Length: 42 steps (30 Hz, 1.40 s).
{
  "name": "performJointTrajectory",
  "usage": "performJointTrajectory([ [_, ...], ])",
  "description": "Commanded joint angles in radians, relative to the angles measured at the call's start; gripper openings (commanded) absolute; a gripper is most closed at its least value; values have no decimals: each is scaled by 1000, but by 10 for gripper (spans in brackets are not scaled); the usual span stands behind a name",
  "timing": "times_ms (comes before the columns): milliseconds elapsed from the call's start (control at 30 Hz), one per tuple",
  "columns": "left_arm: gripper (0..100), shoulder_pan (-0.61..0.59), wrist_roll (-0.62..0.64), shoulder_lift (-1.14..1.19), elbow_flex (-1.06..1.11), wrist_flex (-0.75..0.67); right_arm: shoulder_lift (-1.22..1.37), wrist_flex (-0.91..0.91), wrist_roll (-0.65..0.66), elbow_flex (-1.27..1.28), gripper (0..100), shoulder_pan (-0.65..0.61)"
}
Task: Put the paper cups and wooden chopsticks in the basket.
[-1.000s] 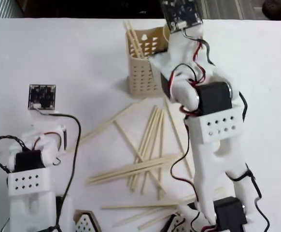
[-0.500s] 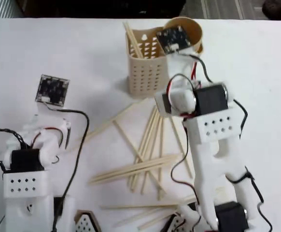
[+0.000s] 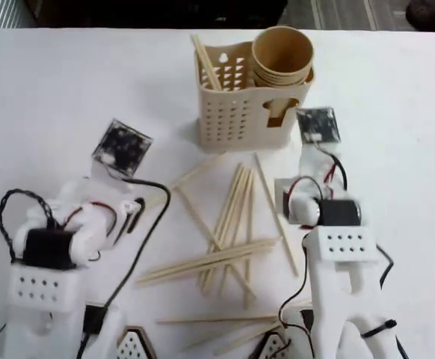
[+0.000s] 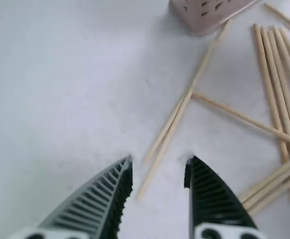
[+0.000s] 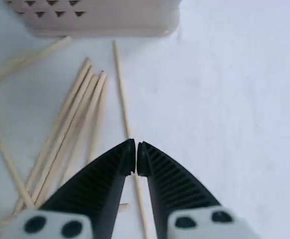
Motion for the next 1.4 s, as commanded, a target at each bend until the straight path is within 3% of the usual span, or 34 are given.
performJointTrajectory([
  [0,185,7,-66,156,-75,-21,-35,-94,-25,49,18,39],
  [300,181,15,-242,657,-226,-160,-35,-140,-26,112,18,48],
  [467,181,45,-245,886,-310,-235,-35,-140,-26,115,18,48],
  [667,180,102,-247,1079,-402,-233,-35,-140,-26,123,18,48],
  [867,144,82,-247,1262,-526,-233,-35,-140,-26,126,18,48],
  [1167,23,85,-247,1466,-763,-83,-35,-140,-25,126,19,48],
  [1367,21,85,-250,1469,-787,14,-35,-140,-25,126,19,48],
])
